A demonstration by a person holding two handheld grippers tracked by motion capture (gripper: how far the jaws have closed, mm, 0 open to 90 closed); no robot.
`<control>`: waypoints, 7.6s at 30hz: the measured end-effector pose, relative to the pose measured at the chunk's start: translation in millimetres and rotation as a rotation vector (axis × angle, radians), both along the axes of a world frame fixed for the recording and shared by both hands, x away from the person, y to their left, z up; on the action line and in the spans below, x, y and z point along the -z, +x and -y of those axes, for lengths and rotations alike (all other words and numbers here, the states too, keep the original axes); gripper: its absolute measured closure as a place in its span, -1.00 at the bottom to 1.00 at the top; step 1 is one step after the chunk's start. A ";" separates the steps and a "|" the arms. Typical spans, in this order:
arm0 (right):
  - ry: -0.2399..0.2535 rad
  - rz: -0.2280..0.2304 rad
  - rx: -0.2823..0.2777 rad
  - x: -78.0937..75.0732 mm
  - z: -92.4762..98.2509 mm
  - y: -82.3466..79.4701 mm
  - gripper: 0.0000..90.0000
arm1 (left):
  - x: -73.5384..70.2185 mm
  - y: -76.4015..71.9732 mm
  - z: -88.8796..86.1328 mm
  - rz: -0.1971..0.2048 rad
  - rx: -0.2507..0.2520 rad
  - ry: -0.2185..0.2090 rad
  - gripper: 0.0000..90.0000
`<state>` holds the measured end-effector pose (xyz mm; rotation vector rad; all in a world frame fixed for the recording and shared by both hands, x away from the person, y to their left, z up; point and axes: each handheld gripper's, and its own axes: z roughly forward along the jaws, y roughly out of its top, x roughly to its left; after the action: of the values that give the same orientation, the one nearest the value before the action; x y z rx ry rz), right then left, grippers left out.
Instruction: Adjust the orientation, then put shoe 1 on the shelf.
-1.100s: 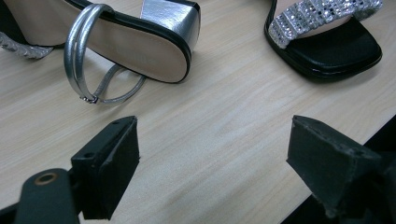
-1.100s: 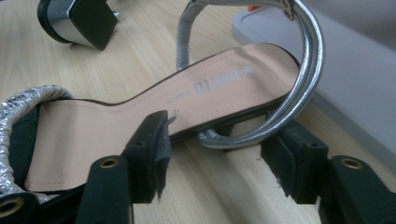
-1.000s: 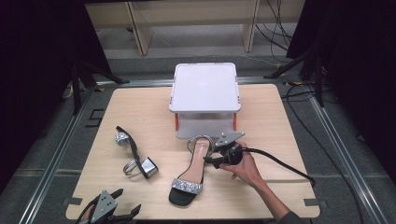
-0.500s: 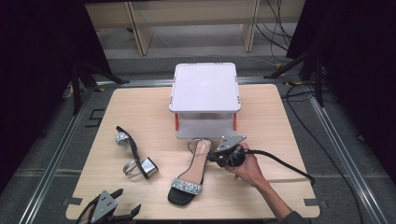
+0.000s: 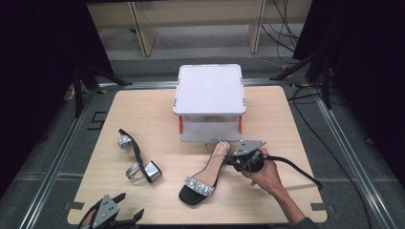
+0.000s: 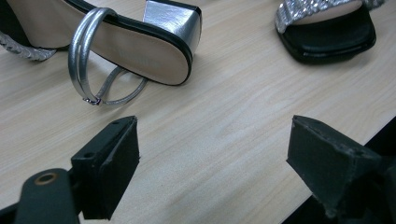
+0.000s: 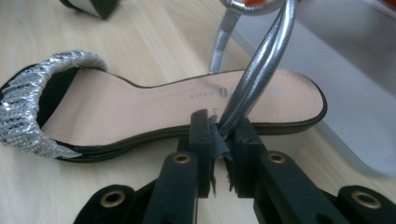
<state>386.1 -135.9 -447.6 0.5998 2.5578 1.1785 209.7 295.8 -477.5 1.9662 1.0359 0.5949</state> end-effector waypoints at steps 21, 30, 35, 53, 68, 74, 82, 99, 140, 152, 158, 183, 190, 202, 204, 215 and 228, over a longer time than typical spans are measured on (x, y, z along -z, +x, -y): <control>-0.081 -0.003 -0.083 -3.6 24.5 -75.6 0.34 | -0.8 0.0 0.1 -0.005 0.003 0.007 -0.64; -0.083 0.018 0.043 -2.9 60.4 -70.3 -0.39 | -0.8 0.2 0.1 -0.008 0.004 0.005 -0.64; -0.086 -0.010 0.015 11.4 62.6 -52.4 -0.50 | 0.1 1.2 -0.1 -0.007 0.005 0.024 -0.64; -0.029 -0.088 -0.155 33.1 42.6 -13.4 -0.33 | 0.7 1.0 1.7 -0.006 -0.002 -0.008 -0.63; -0.028 -0.107 0.060 25.7 37.9 -14.3 -0.33 | -0.2 0.9 0.7 -0.009 0.012 0.020 -0.63; -0.069 -0.102 0.137 25.5 36.2 -20.6 -0.31 | -0.2 0.9 -0.4 -0.011 0.007 0.027 -0.63; -0.080 -0.173 0.023 17.7 33.1 -55.0 -0.12 | -0.4 0.8 -0.3 -0.012 0.009 0.031 -0.63; -0.023 -0.255 -0.076 8.6 22.8 -83.7 -0.25 | -0.4 1.1 -1.1 -0.013 0.008 0.038 -0.63; 0.074 -0.278 -0.110 13.0 25.5 -19.9 0.64 | 0.6 -2.0 -1.3 -0.016 -0.024 -0.014 -0.63; 0.012 -0.250 -0.185 6.4 18.5 -19.5 0.94 | 0.1 -0.5 -1.6 -0.027 -0.024 0.008 -0.63; -0.046 -0.203 -0.179 -3.4 8.8 -29.1 0.97 | 0.1 1.3 0.4 -0.021 -0.021 -0.010 -0.63; -0.174 0.021 -0.255 -121.6 -89.7 -8.8 0.98 | 0.2 2.9 0.3 -0.017 -0.005 -0.003 -0.63; -0.170 0.082 -0.283 -157.4 -122.7 3.2 0.98 | 0.3 2.7 0.2 -0.015 -0.007 -0.016 -0.63; -0.136 0.137 -0.263 -195.1 -184.9 28.5 0.98 | -0.1 2.5 -1.8 -0.016 0.003 0.016 -0.63; -0.122 0.154 -0.244 -201.2 -191.4 35.0 0.98 | 0.4 3.0 -1.2 -0.019 0.005 0.013 -0.63; -0.114 0.232 -0.147 -233.8 -191.1 77.9 0.98 | 0.0 2.0 -1.9 -0.019 0.007 0.012 -0.63; -0.090 0.273 0.008 -250.8 -164.0 113.5 0.98 | 0.4 1.9 -1.2 -0.025 0.012 0.022 -0.63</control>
<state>499.6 28.1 -196.8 0.3972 2.3593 1.0561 211.5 296.9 -477.9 2.0021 1.0365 0.5793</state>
